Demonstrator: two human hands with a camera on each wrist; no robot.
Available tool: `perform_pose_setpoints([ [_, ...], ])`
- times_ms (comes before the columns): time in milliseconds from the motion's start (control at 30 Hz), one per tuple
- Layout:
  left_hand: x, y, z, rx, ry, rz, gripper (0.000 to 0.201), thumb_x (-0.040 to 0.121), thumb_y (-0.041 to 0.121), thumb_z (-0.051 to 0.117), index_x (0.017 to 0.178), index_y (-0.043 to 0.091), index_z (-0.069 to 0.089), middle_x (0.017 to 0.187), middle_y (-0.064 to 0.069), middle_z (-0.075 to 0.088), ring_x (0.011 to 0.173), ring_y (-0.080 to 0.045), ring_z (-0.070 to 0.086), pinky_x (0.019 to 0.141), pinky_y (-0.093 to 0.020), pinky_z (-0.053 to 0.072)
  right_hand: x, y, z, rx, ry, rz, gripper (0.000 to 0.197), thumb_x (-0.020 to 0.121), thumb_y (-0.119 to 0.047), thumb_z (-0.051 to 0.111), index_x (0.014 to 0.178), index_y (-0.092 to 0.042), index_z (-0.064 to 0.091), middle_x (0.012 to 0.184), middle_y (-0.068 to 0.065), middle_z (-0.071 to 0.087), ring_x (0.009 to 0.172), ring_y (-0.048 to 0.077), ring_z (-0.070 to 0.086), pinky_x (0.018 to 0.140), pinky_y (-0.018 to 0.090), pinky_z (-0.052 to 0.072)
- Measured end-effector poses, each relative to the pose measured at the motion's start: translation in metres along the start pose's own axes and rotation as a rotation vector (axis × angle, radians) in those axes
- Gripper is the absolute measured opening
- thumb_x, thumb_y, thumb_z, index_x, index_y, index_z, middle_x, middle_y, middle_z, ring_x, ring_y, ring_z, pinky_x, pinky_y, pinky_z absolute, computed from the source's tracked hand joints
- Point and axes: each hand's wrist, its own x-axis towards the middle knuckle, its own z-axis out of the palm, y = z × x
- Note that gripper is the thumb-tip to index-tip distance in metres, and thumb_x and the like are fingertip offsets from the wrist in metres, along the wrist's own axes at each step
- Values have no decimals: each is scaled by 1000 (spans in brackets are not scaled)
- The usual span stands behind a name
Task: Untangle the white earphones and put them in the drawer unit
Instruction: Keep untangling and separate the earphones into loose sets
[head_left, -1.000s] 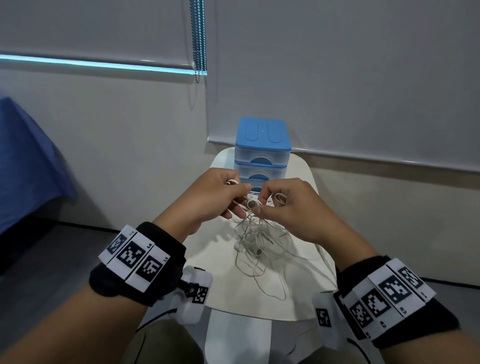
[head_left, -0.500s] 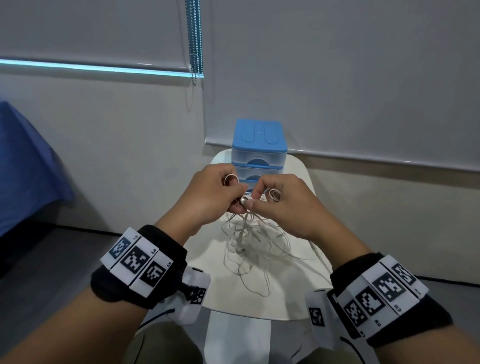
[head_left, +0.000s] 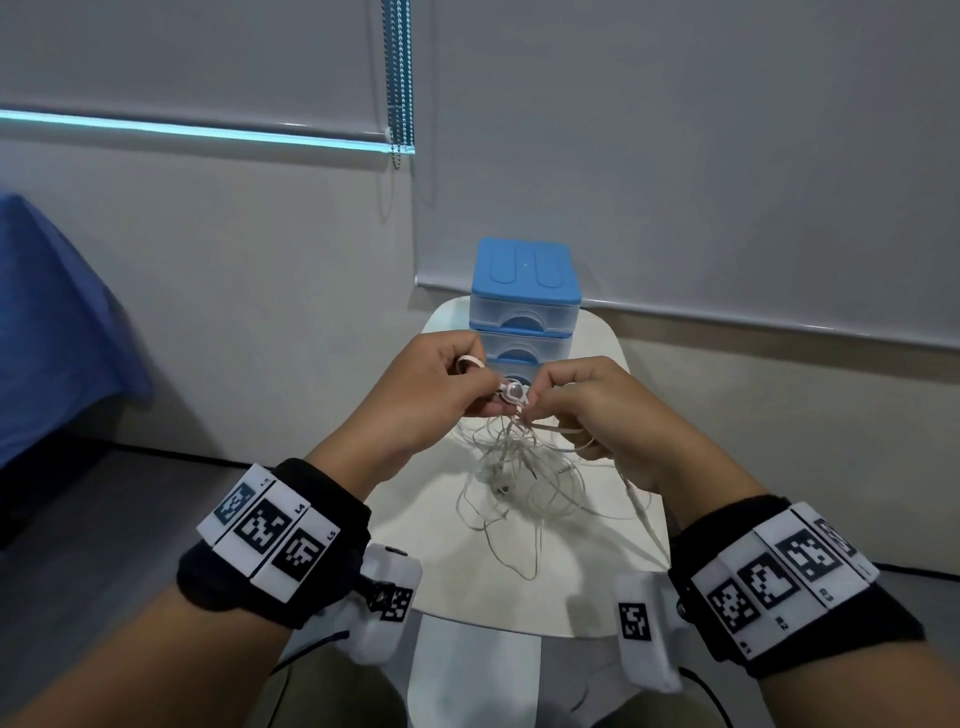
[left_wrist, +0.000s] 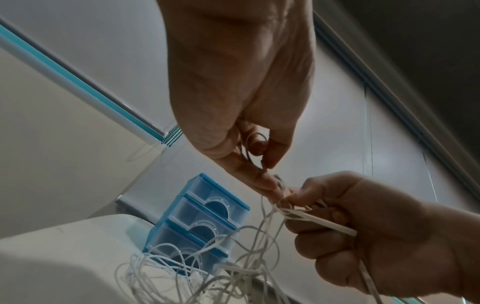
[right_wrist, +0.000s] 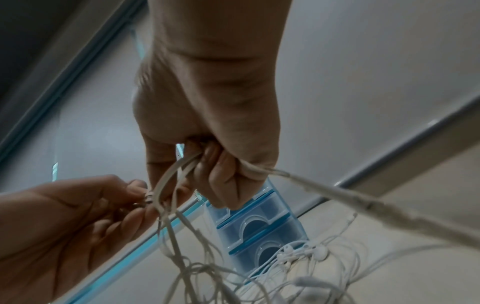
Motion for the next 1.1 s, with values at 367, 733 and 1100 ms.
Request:
perform_pose_setpoints([
  [367, 1, 2, -9, -100, 96, -24, 31, 99, 0, 61, 73, 9, 47, 78, -19, 75, 81, -33, 78, 67, -28, 63, 4, 13, -11, 47, 156, 140, 25, 88, -17, 68, 65, -19, 59, 61, 0, 26, 50, 16, 20, 53, 29, 14],
  [733, 4, 3, -11, -122, 99, -70, 9, 97, 2, 64, 94, 8, 57, 85, -18, 78, 72, -26, 75, 62, -27, 59, -18, -8, -29, -163, -49, -75, 24, 88, -21, 80, 78, 0, 71, 57, -2, 49, 59, 21, 29, 54, 30, 23],
  [1100, -3, -11, 22, 370, -526, -21, 84, 83, 20, 86, 142, 42, 30, 120, 1, 65, 118, -11, 62, 100, -34, 54, -17, -48, -30, -257, 158, -395, 25, 96, -31, 70, 80, -12, 75, 68, 8, 55, 61, 10, 41, 60, 26, 36],
])
